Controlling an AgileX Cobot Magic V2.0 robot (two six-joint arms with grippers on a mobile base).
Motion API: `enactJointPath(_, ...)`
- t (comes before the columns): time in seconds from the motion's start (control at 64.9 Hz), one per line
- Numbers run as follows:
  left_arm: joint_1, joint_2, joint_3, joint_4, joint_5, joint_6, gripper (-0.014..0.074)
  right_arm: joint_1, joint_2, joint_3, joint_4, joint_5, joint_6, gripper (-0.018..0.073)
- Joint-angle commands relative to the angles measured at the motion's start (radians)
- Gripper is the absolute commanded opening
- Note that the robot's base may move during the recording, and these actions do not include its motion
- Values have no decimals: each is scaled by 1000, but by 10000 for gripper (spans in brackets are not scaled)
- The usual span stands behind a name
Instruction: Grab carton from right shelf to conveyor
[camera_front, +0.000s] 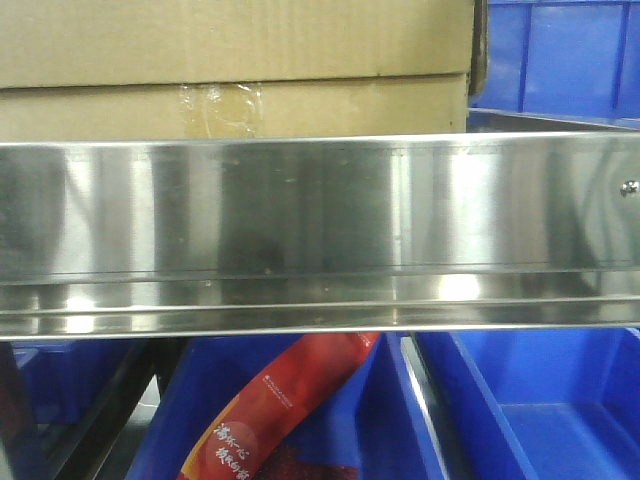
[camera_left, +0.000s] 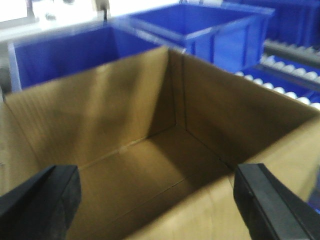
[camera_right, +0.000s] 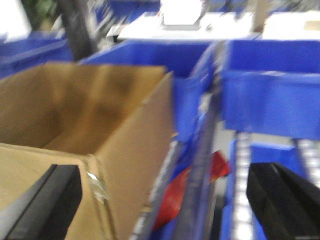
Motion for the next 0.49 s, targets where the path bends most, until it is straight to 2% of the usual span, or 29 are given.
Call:
enactJointPath(0.0, 25, 101, -146, 8, 90, -81, 526, 23, 125, -161, -1, 98, -10, 568)
enactJointPath(0.108, 62, 208, -299, 79, 220, -163, 526, 42, 281, -368, -23, 229, 24, 568)
enactJointPath(0.2, 87, 289, -414, 141, 328, -208, 526, 57, 416, -532, -123, 322, 102, 568)
enactJointPath(0.262, 109, 333, -473, 151, 380, -211, 526, 77, 492, -642, -188, 383, 152, 568)
enactJointPath(0.324, 135, 372, -508, 153, 408, -216, 526, 98, 565, -730, -220, 419, 174, 568)
enactJointPath(0.478, 198, 420, -522, 153, 408, -253, 526, 139, 725, -875, -220, 440, 184, 568)
